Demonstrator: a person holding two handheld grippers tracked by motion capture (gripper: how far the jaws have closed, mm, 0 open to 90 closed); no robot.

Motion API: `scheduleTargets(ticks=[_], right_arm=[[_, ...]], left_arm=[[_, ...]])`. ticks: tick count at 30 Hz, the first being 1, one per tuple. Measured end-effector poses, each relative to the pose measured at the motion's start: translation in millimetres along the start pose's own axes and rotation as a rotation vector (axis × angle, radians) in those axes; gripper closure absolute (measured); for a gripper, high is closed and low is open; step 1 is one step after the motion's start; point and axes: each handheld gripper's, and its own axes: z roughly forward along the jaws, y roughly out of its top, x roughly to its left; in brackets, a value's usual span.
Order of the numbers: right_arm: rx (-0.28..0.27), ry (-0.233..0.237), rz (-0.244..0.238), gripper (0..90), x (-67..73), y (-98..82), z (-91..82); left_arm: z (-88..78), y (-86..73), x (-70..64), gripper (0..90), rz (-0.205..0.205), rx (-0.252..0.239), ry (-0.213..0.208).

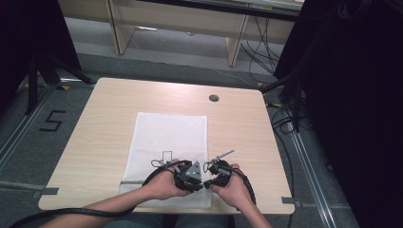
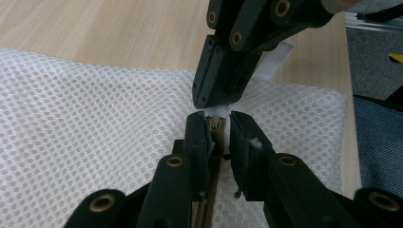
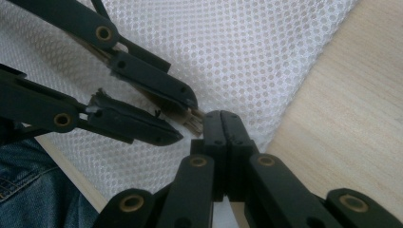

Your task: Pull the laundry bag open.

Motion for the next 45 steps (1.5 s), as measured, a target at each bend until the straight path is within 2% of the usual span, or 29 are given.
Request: scheduleTargets(ticks=[2,3,6,10,15,17,20,22,23,24,26,28,29,33,36,37,38,41,43,45], right_arm=[[-0.001,0.000,0.001,90.0,-0.1,-0.1,0.0],[0.005,0.003,0.026,90.0,1.8,-0.3,-0.6],[0.002,0.003,0.016,90.0,0.6,-0.2,-0.5],[0.009,0.011,0.043,90.0,1.1,-0.6,-0.9],[0.003,0.013,0.026,90.0,-0.9,-0.4,0.0],[-0.001,0.016,0.006,90.0,-2.0,-0.2,0.7],[0.001,0.006,-0.015,90.0,-0.5,-0.6,0.2],[0.008,-0.001,-0.011,90.0,2.5,-0.9,-0.7],[0.008,-0.008,-0.018,90.0,2.9,-0.8,-0.5],[0.015,-0.014,-0.010,90.0,3.8,-0.9,-0.7],[0.019,-0.018,0.001,90.0,4.3,-1.1,-1.2],[0.020,-0.017,0.001,90.0,4.3,-1.0,-1.2],[0.008,-0.013,-0.023,90.0,3.1,-0.7,-0.3],[0.013,-0.022,-0.015,90.0,4.5,-0.6,-0.4],[0.010,-0.020,-0.024,90.0,4.2,-1.1,-0.5],[0.019,-0.024,-0.012,90.0,5.6,-1.2,-1.1],[0.003,-0.021,-0.043,90.0,4.6,-1.1,-0.2],[0.014,-0.030,-0.033,90.0,6.0,-1.0,-0.5],[0.005,-0.022,-0.056,90.0,4.9,-1.0,0.2],[0.008,-0.021,-0.050,90.0,5.2,-1.2,0.0]], left_arm=[[0.9,0.3,-0.3,77.1,-0.005,-0.001,-0.008],[1.6,0.2,-1.4,78.0,-0.013,-0.001,-0.010],[2.6,-0.5,-2.8,80.0,-0.006,0.004,0.006],[2.0,-1.1,-1.5,81.5,-0.025,0.003,0.002],[1.2,-1.4,-2.1,81.9,-0.044,0.002,0.007],[0.5,-1.5,-1.9,81.9,-0.051,0.004,0.009],[-0.3,-1.2,-1.8,81.9,-0.042,-0.002,0.011],[-0.8,-1.2,-3.4,81.9,-0.055,0.003,0.016],[-2.7,-1.0,-2.7,81.9,-0.031,0.016,0.023],[-3.7,-1.5,-4.0,82.0,-0.047,0.010,0.022],[-7.2,-2.0,-3.1,81.9,-0.035,0.007,0.023],[-8.9,-2.8,-3.1,81.9,-0.058,-0.006,0.017],[-9.0,-3.1,-2.0,81.9,-0.048,-0.005,0.018],[-8.5,-4.6,-2.6,81.9,-0.065,-0.012,0.015],[-9.1,-5.2,-2.2,81.9,-0.056,-0.015,0.016],[-8.8,-5.4,-2.9,81.9,-0.070,-0.016,0.015],[-8.9,-5.4,-2.9,81.9,-0.068,-0.016,0.015],[-9.4,-5.4,-3.0,81.9,-0.059,-0.015,0.019],[-10.0,-5.6,-4.2,81.9,-0.055,-0.016,0.023],[-11.9,-7.0,-4.8,81.9,-0.066,-0.024,0.024]])
